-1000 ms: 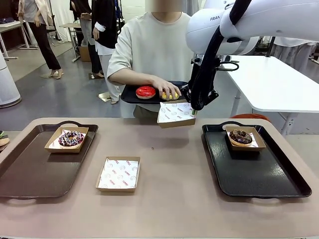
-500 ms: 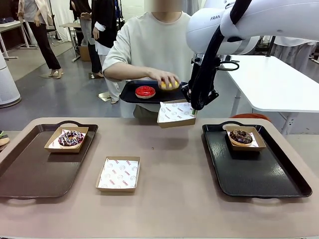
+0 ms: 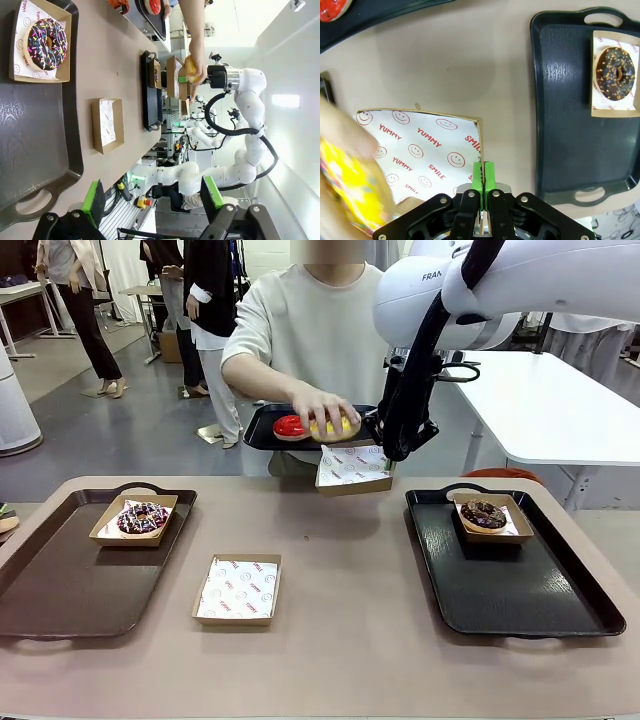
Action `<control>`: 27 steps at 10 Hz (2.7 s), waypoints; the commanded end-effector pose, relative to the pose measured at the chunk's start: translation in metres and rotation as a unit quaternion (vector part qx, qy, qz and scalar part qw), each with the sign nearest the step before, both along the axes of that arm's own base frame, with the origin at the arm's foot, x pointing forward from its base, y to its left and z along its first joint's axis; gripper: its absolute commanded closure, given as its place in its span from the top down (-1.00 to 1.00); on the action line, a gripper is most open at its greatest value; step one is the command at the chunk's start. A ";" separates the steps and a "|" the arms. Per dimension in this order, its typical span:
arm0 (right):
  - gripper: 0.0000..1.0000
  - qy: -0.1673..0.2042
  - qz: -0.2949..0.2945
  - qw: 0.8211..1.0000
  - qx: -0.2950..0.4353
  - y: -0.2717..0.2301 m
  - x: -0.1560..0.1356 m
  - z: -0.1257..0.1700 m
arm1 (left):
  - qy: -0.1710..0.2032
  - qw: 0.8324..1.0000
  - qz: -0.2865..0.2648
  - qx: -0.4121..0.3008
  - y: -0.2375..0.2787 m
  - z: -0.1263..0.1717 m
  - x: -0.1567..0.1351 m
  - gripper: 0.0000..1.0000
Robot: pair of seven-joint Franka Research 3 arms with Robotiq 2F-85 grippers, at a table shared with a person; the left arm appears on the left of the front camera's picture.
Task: Individually package the donuts and arrange them on the tray.
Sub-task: Place the picked Paper togo box on the Handle tray while simultaneously picking up another Paper togo box from the table with the other hand.
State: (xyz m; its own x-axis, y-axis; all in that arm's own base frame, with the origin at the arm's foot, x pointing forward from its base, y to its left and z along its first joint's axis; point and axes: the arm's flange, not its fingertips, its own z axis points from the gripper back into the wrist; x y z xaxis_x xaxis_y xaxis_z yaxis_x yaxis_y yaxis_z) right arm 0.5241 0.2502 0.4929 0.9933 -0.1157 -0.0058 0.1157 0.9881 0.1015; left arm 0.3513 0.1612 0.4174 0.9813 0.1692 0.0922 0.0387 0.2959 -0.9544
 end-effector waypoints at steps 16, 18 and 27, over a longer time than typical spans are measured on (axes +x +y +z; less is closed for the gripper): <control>-0.96 0.000 0.000 1.000 0.000 0.000 0.000 0.000 | 0.000 1.000 0.000 0.000 0.000 0.000 0.000 1.00; -0.96 0.002 0.063 0.998 0.018 -0.023 -0.028 0.003 | -0.007 0.995 -0.031 0.098 -0.032 0.024 0.009 1.00; -0.96 -0.013 0.016 0.998 0.061 -0.180 -0.128 -0.030 | 0.029 0.915 -0.120 0.384 -0.243 0.081 0.047 1.00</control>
State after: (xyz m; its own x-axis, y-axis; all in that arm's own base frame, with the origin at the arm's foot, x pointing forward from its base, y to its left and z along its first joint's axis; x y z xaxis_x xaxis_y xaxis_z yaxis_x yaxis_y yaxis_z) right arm 0.3976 0.0771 0.4754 0.9943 -0.1032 -0.0272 0.1063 0.9798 0.1696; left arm 0.3860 -0.0716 0.5018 0.9861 -0.1470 0.0779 0.1658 0.8318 -0.5297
